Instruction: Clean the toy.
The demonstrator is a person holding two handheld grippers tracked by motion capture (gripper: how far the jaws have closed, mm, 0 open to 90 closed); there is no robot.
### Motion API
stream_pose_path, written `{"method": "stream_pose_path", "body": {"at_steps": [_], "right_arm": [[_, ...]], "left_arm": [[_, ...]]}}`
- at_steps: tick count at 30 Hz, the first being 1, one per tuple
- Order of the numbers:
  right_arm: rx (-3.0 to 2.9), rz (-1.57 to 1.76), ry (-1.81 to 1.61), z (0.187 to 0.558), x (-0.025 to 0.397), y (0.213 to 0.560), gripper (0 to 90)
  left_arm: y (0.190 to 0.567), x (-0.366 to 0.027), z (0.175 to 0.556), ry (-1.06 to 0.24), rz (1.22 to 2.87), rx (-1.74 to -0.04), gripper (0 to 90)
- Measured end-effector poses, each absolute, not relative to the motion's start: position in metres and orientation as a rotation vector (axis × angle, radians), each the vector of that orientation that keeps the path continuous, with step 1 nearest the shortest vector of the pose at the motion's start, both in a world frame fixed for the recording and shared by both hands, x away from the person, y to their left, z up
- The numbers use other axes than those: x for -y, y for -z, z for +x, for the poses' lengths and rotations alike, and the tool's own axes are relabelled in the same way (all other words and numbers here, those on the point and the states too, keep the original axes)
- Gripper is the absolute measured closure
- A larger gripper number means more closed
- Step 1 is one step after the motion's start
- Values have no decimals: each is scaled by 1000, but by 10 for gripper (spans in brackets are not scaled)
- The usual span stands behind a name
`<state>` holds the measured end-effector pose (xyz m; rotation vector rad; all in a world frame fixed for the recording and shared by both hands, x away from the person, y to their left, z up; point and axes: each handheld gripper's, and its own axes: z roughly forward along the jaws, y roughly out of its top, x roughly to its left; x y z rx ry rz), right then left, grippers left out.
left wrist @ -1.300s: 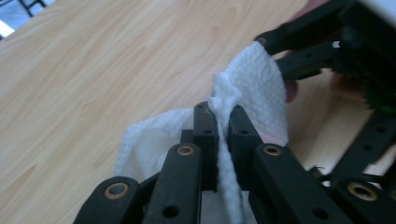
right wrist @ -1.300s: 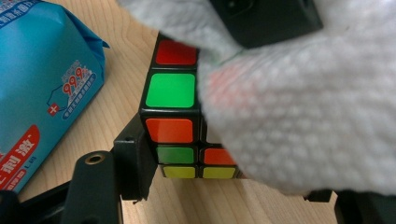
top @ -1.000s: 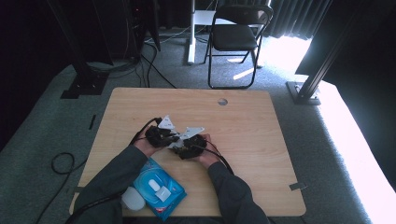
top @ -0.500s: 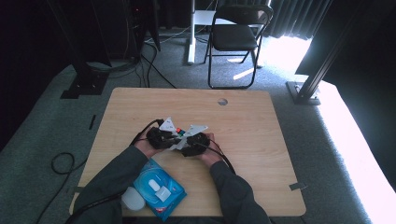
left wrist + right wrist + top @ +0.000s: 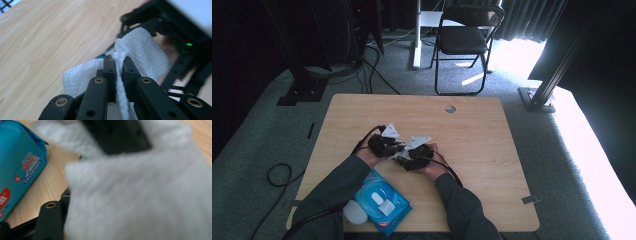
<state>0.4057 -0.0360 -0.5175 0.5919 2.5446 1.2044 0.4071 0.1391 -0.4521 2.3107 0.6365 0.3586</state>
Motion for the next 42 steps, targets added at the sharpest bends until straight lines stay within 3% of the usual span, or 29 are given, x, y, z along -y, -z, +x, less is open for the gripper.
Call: {"method": "stream_pose_path", "body": {"at_steps": [17,42], "right_arm": [[-2502,624,-1253,407,61,512,342],[-2493,594,-1334,404,65,505,342]], "left_arm": [[459,-155,417,-422,2287,-786,846],[465,-149,414,-392,2344,-728,847]]}}
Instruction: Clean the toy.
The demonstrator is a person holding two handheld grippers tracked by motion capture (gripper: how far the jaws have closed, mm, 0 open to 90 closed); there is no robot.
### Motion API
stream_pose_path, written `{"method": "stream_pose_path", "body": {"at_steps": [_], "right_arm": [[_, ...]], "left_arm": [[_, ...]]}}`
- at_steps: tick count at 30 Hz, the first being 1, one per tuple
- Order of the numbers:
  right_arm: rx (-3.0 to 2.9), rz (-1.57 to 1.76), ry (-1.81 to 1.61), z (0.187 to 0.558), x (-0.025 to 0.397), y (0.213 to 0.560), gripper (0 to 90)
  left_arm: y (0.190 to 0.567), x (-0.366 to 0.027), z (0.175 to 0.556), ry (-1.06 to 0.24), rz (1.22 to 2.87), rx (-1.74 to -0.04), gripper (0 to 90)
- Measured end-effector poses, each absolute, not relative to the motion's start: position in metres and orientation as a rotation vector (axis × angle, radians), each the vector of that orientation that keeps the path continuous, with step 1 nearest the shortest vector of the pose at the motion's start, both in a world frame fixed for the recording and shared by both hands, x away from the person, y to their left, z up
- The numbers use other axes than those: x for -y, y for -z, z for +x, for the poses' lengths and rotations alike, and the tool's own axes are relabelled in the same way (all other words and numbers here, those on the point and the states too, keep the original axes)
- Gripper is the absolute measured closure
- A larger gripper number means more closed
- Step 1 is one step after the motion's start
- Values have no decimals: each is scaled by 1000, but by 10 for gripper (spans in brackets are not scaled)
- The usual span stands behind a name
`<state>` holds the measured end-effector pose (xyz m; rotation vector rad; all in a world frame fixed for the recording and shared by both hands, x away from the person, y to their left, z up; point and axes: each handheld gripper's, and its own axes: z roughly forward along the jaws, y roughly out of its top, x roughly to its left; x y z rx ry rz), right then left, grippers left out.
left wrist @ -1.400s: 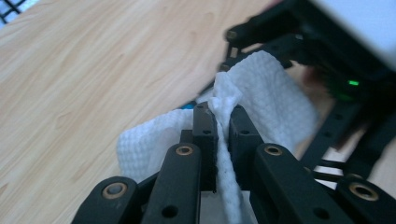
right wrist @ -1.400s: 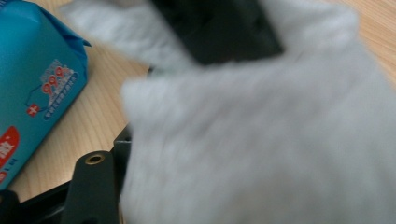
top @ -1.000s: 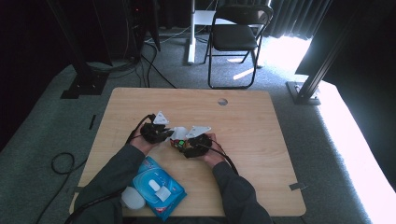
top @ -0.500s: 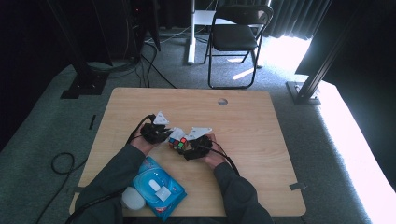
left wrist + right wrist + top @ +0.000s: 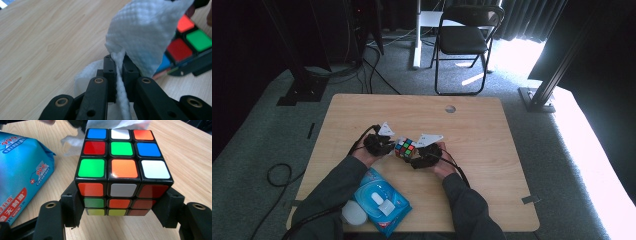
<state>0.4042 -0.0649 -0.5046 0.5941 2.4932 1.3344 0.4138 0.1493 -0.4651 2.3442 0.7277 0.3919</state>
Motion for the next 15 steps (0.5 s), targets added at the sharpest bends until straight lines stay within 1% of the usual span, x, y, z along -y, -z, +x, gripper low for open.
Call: {"method": "stream_pose_path", "body": {"at_steps": [15], "right_arm": [[-2467,647,-1318,408,71,504,342]], "left_arm": [[464,-151,410,-368,2344,-711,848]]}}
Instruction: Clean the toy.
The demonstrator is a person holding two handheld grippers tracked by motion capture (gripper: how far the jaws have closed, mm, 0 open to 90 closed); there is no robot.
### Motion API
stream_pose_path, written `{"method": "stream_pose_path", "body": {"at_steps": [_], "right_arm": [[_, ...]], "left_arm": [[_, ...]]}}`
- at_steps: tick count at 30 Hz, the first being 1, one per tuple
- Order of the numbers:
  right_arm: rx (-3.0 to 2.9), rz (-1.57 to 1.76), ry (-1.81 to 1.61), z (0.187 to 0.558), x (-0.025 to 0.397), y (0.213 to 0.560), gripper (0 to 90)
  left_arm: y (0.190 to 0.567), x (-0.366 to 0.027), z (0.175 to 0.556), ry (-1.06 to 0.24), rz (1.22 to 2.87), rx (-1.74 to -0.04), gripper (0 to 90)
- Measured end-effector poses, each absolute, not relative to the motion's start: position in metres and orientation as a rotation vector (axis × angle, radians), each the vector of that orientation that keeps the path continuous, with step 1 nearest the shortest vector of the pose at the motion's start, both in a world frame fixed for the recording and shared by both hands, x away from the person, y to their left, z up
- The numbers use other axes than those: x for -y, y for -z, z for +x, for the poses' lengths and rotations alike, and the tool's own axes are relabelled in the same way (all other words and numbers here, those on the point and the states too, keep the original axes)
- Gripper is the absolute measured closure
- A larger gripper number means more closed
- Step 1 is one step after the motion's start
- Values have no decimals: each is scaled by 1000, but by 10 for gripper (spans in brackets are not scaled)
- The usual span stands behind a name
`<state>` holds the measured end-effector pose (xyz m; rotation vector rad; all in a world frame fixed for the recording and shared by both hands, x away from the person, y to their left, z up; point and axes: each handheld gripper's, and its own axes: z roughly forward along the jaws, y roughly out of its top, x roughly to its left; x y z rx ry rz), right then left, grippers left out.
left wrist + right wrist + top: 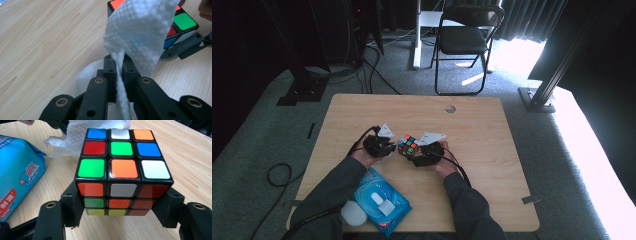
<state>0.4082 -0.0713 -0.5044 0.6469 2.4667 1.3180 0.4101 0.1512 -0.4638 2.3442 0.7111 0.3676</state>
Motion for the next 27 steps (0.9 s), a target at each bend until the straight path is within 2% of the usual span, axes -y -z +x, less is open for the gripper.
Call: {"method": "stream_pose_path", "body": {"at_steps": [27], "right_arm": [[-2517,567,-1324,401,61,506,342]], "left_arm": [[453,-155,414,-361,2270,-733,848]]}}
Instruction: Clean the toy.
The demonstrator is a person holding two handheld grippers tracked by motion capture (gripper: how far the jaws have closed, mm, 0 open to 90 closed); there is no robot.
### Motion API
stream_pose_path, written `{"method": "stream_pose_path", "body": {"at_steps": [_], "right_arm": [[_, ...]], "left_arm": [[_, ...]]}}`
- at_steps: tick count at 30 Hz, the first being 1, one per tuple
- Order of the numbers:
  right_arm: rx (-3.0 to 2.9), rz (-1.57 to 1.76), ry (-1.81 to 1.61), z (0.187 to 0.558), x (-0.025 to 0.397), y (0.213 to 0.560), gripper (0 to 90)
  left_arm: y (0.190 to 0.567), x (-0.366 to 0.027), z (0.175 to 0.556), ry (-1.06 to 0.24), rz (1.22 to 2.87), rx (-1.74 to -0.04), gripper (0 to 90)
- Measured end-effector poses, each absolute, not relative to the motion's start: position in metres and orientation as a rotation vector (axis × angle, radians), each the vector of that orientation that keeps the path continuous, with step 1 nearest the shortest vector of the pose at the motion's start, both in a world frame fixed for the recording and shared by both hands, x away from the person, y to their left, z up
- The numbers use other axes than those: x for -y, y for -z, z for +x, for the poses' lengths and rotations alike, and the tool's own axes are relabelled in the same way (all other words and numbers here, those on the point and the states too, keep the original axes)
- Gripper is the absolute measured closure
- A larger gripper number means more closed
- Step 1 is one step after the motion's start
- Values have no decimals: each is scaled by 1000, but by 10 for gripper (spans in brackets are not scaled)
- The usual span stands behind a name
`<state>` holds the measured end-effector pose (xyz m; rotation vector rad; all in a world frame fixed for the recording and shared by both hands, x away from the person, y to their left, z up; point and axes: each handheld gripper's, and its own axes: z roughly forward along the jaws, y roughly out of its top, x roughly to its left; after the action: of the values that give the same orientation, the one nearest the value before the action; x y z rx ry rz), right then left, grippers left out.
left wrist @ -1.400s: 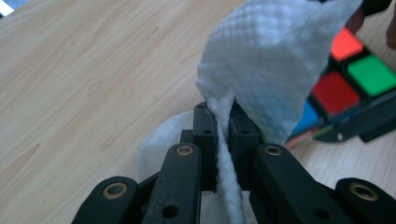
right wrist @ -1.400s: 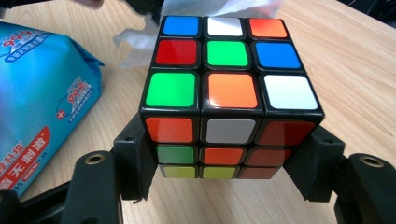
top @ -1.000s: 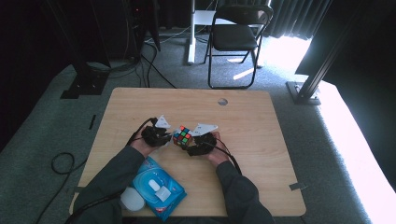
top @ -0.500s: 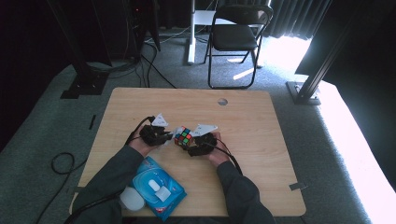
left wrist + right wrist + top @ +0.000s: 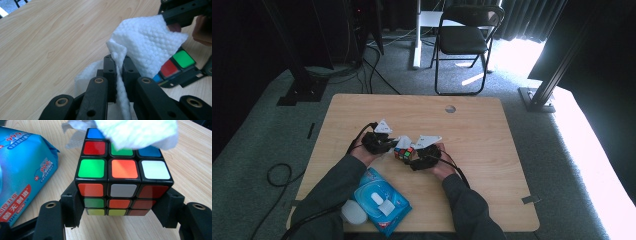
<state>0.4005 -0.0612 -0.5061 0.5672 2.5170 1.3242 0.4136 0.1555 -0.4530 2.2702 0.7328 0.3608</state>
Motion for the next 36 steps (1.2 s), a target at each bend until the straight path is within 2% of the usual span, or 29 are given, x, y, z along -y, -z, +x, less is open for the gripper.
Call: {"method": "stream_pose_path", "body": {"at_steps": [36], "right_arm": [[-2428,645,-1449,405,71,493,342]], "left_arm": [[482,-152,412,-292,2415,-711,849]]}}
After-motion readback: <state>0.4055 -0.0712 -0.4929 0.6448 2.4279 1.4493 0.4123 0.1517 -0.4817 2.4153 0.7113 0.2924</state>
